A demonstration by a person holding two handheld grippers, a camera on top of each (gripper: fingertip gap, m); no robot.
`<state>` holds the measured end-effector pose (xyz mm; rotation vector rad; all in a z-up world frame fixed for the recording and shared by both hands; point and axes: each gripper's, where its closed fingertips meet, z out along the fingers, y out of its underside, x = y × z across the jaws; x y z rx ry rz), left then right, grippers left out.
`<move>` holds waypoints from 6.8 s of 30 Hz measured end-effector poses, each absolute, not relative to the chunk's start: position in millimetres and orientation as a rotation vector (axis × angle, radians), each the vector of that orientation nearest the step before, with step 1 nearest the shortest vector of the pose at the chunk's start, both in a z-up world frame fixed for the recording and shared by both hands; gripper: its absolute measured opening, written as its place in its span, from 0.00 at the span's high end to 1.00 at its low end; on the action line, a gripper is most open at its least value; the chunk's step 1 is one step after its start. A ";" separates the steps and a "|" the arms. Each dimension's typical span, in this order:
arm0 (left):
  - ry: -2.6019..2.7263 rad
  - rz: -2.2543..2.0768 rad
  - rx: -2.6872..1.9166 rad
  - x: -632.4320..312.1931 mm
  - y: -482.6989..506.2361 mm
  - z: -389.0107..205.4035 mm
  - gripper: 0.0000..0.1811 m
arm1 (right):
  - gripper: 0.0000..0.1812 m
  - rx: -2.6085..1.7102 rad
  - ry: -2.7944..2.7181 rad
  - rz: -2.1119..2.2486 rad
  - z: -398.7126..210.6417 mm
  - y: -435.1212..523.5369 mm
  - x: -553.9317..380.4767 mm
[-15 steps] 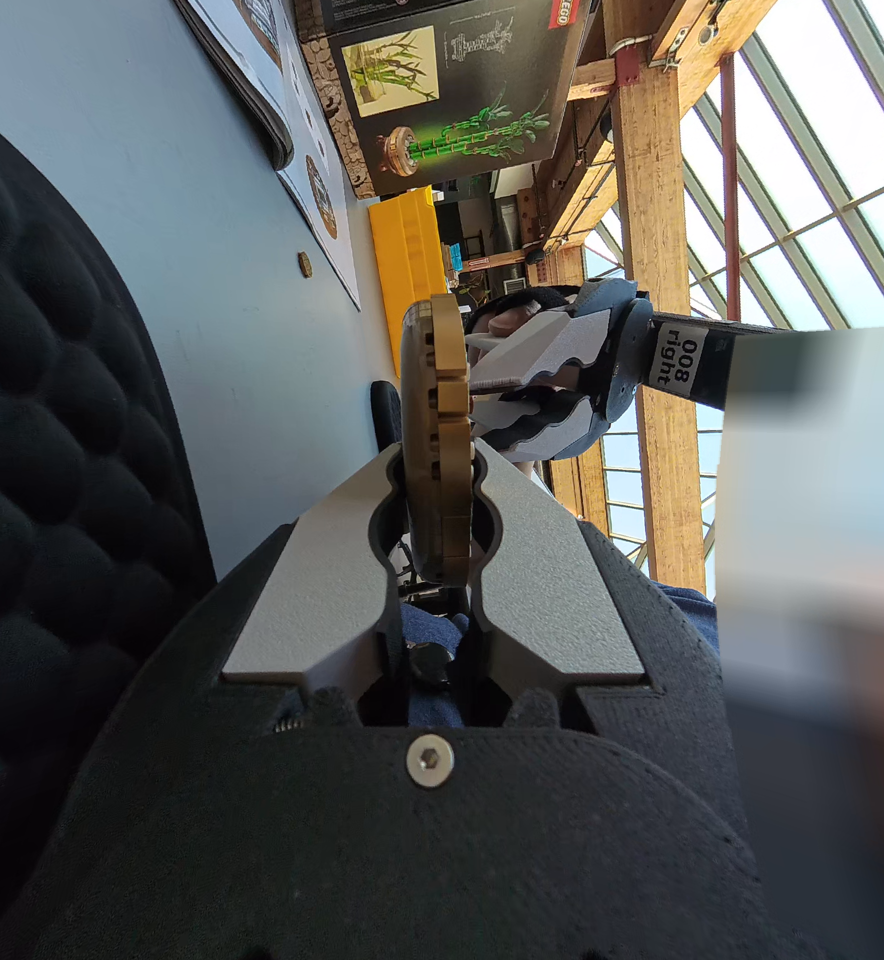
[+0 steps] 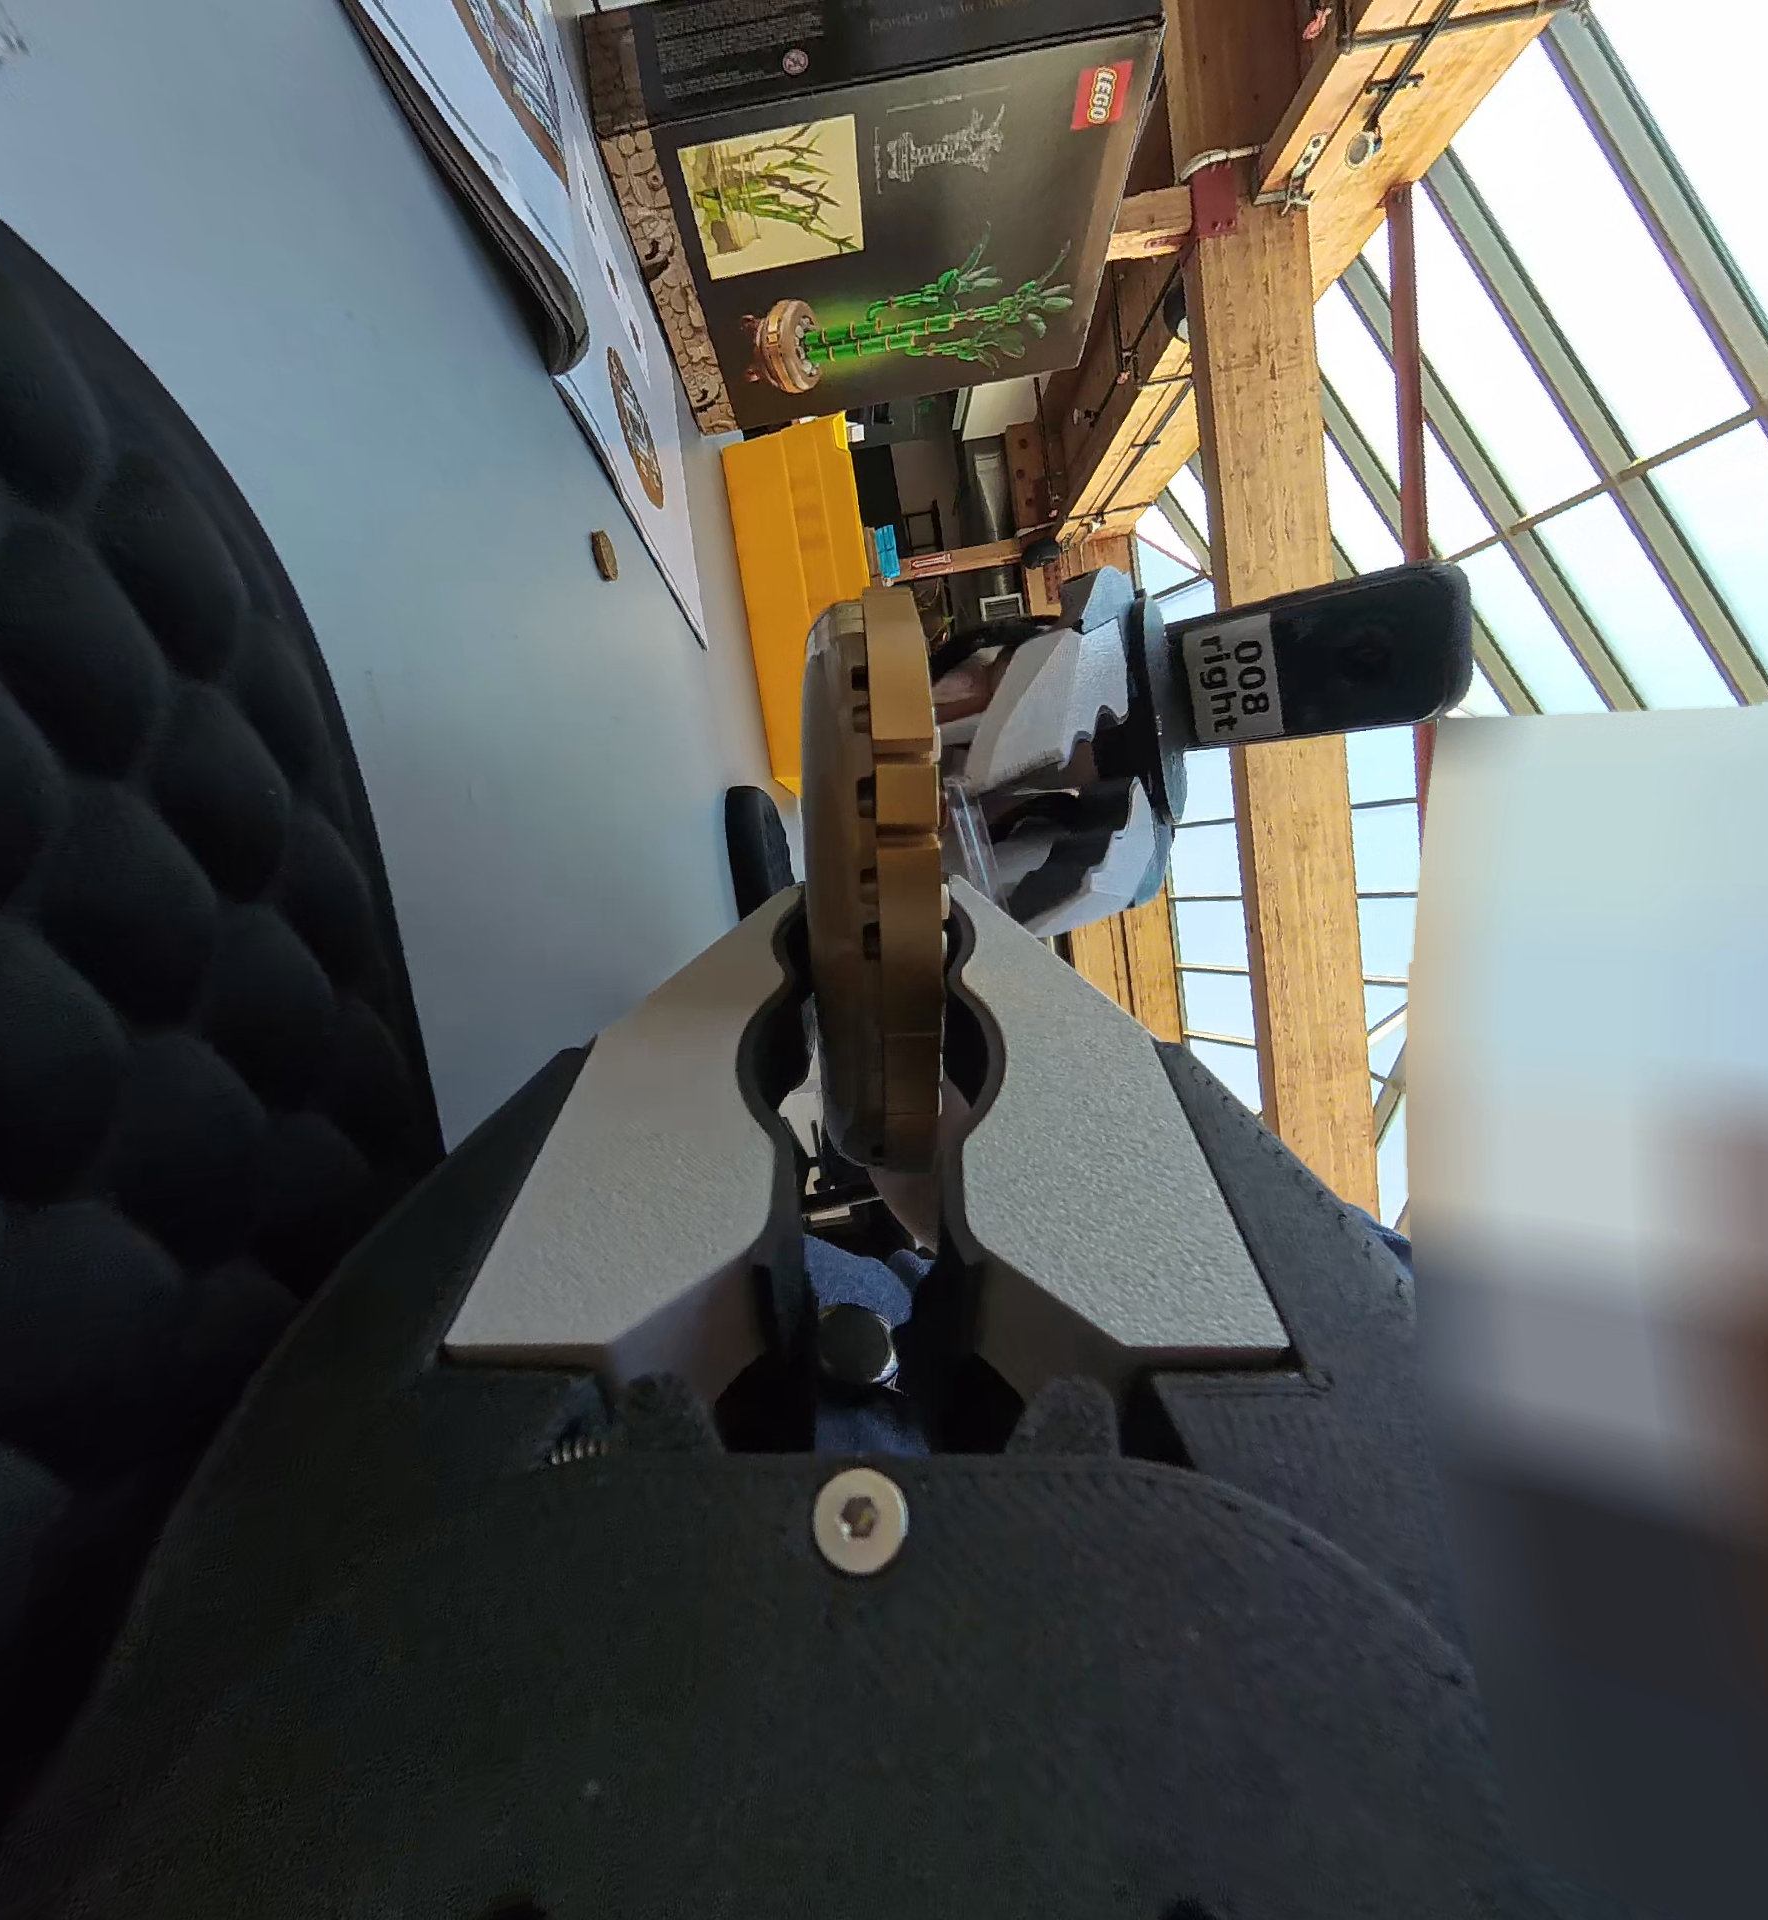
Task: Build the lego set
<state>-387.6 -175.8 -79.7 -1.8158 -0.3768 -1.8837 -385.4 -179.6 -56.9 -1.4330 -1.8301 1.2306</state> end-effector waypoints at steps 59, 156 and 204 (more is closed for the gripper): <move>-0.542 -1.813 -1.644 -404.6 -137.5 -58.9 0.89 | 0.96 0.008 -2.029 -0.757 -44.3 -149.8 -380.0; 0.143 -1.955 -1.848 -253.8 43.3 4.1 0.90 | 0.96 -2.060 -0.753 0.601 63.8 40.3 -234.5; -0.237 -1.647 -1.747 -309.5 92.5 -60.1 0.90 | 0.94 -2.051 -0.781 0.417 -51.7 95.8 -299.7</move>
